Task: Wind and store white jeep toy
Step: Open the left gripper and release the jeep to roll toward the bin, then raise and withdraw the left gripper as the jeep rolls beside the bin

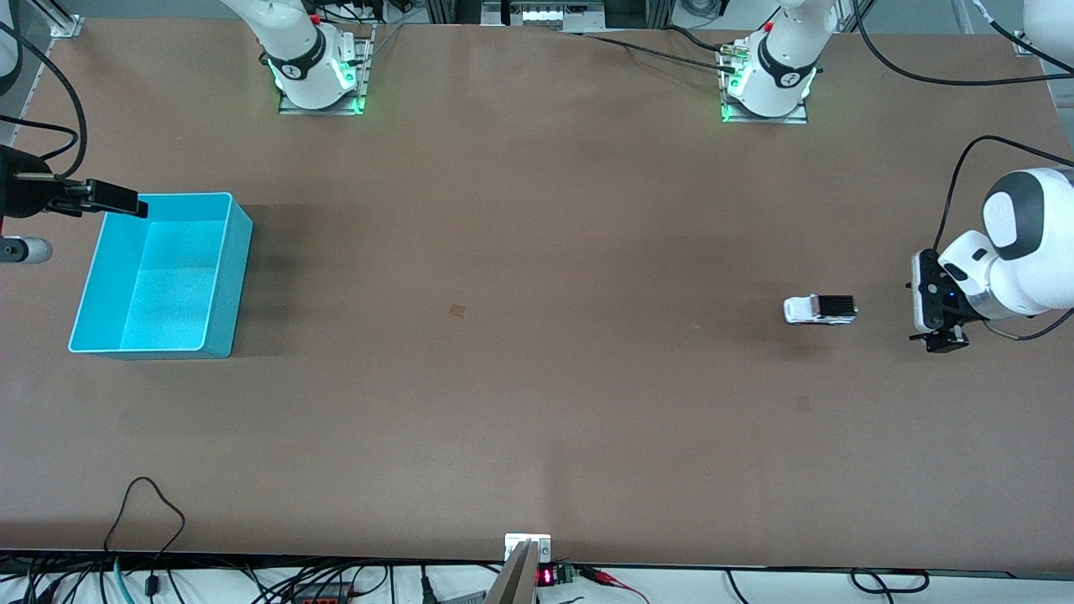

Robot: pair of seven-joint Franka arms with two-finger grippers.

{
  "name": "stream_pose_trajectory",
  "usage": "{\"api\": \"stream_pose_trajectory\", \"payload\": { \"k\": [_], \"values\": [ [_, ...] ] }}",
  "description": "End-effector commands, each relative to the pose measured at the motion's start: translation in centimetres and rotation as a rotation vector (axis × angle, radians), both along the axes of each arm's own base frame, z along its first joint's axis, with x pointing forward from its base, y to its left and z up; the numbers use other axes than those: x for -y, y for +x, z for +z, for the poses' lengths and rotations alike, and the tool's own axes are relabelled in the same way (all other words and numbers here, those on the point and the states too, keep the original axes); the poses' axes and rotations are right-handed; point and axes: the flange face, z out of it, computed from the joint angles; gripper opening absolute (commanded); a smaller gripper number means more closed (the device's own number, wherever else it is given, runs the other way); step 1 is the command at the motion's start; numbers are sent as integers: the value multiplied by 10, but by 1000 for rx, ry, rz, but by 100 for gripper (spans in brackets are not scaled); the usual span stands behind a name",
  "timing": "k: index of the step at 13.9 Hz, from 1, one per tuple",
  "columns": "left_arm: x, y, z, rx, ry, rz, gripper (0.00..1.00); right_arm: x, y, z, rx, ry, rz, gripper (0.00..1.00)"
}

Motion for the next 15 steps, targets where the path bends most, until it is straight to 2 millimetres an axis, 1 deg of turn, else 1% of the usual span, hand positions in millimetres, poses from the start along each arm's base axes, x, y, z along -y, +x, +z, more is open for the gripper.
{"api": "stream_pose_trajectory", "payload": {
  "k": [1, 3, 5, 8, 10, 11, 13, 15],
  "values": [
    [43, 7, 31, 16, -57, -10, 100, 2, -1, 3, -4, 21, 6, 100],
    [71, 15, 41, 37, -89, 16, 100, 2, -1, 3, -4, 21, 6, 100],
    [107, 20, 45, 40, -82, 71, 100, 2, -1, 3, -4, 21, 6, 100],
    [148, 26, 58, 53, -70, 202, 100, 2, -1, 3, -4, 22, 7, 100],
    [164, 27, 68, 63, -66, 311, 100, 1, -1, 3, -1, 26, 31, 100],
    [170, 29, 77, 76, -66, 370, 100, 0, -1, 3, -1, 28, 40, 100],
    [193, 33, 90, 89, -68, 501, 100, 0, -1, 3, 2, 27, 45, 100],
    [206, 34, 99, 92, -68, 650, 100, 1, -1, 4, 2, 27, 42, 100]
  ]
}}
